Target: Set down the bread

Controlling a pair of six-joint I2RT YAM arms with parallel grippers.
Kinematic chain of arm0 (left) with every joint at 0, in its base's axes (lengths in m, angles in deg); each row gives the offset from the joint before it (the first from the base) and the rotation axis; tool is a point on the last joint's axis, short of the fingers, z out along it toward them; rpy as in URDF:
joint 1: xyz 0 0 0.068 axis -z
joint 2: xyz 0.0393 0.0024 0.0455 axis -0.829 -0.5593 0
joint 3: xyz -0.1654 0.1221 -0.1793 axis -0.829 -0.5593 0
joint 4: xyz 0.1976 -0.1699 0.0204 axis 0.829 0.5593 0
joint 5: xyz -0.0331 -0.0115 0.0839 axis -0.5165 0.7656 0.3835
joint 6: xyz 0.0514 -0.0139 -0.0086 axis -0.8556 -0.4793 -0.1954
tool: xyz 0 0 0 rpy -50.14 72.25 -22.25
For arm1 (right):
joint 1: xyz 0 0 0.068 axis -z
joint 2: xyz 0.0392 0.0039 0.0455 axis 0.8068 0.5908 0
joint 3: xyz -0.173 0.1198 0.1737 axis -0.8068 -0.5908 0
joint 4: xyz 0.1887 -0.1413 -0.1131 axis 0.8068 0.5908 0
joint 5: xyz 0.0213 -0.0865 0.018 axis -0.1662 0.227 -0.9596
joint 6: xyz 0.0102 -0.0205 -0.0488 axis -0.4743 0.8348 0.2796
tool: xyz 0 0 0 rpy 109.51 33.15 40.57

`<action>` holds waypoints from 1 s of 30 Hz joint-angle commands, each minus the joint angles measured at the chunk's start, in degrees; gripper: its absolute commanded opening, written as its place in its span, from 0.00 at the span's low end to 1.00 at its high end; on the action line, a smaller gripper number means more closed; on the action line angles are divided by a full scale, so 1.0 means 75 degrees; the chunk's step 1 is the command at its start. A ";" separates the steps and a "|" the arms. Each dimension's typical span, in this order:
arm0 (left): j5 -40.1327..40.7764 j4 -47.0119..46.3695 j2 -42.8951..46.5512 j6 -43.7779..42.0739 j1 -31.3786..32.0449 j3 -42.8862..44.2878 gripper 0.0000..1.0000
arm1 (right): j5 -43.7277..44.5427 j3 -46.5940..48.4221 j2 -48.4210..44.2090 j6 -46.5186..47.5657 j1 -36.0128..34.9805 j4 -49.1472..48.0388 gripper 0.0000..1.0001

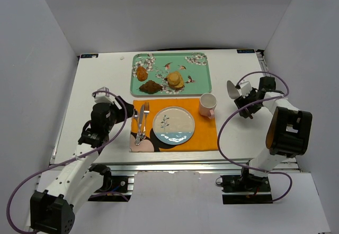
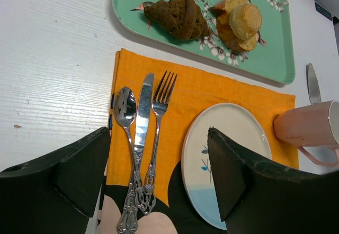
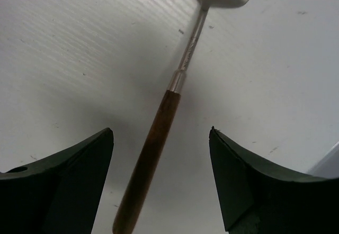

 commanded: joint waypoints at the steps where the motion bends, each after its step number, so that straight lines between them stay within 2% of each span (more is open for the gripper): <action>1: 0.0078 -0.0005 0.0191 0.0101 -0.0020 -0.0191 0.83 | 0.0056 -0.0500 -0.0461 -0.0622 0.0047 -0.0820 0.77; 5: 0.0008 -0.0111 0.0180 0.0148 -0.0032 -0.0285 0.83 | 0.0173 -0.1238 -0.0567 -0.1279 0.0047 -0.1640 0.74; 9: -0.0004 -0.0052 0.0133 0.0089 -0.0032 -0.0192 0.83 | 0.0196 -0.1613 -0.0614 -0.1725 0.0059 -0.2320 0.66; 12: -0.0004 -0.0005 0.0156 0.0066 -0.0032 -0.0192 0.83 | 0.0196 -0.1650 -0.0567 -0.1877 0.0059 -0.2543 0.50; 13: -0.0004 0.0018 0.0179 0.0066 -0.0032 -0.0203 0.83 | 0.0220 -0.1638 -0.0567 -0.1935 0.0082 -0.2625 0.41; 15: 0.0019 0.0018 0.0284 0.0089 -0.0032 -0.0250 0.83 | 0.0197 -0.1650 -0.0591 -0.1983 0.0129 -0.2707 0.34; 18: 0.0054 0.0065 0.0437 0.0136 -0.0032 -0.0332 0.83 | 0.0173 -0.1591 -0.0684 -0.1925 0.0152 -0.2708 0.17; 19: 0.0066 0.0100 0.0484 0.0136 -0.0032 -0.0344 0.83 | 0.0150 -0.1533 -0.0777 -0.1890 0.0152 -0.2673 0.07; 20: 0.0077 0.0123 0.0507 0.0148 -0.0032 -0.0332 0.83 | 0.0092 -0.1486 -0.0860 -0.1831 0.0152 -0.2638 0.01; 25: 0.0136 0.0206 0.0648 0.0148 -0.0032 -0.0262 0.83 | -0.0705 -0.0387 -0.1410 -0.1457 -0.0092 -0.1679 0.00; 30: 0.0218 0.0100 0.0520 0.0101 -0.0032 -0.0064 0.83 | -0.0707 0.2015 -0.1166 -0.0438 -0.1170 -0.0144 0.00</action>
